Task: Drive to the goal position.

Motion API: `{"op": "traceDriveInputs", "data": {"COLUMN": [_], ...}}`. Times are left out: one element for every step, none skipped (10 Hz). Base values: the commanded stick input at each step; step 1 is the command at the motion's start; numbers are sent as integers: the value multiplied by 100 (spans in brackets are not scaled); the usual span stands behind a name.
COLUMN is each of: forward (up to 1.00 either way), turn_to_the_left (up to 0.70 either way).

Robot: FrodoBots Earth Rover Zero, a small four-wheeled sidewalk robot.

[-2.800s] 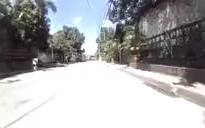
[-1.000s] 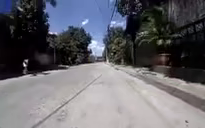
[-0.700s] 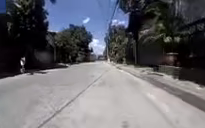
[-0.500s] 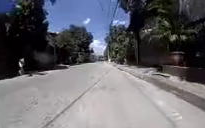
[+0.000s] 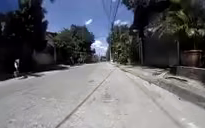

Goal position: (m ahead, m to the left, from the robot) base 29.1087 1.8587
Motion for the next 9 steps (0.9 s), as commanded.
{"op": "traceDriveInputs", "data": {"forward": [100,100,100,100,100,100,100,100,100], "turn_to_the_left": [0,1,8,16,19,8,11,8,2]}}
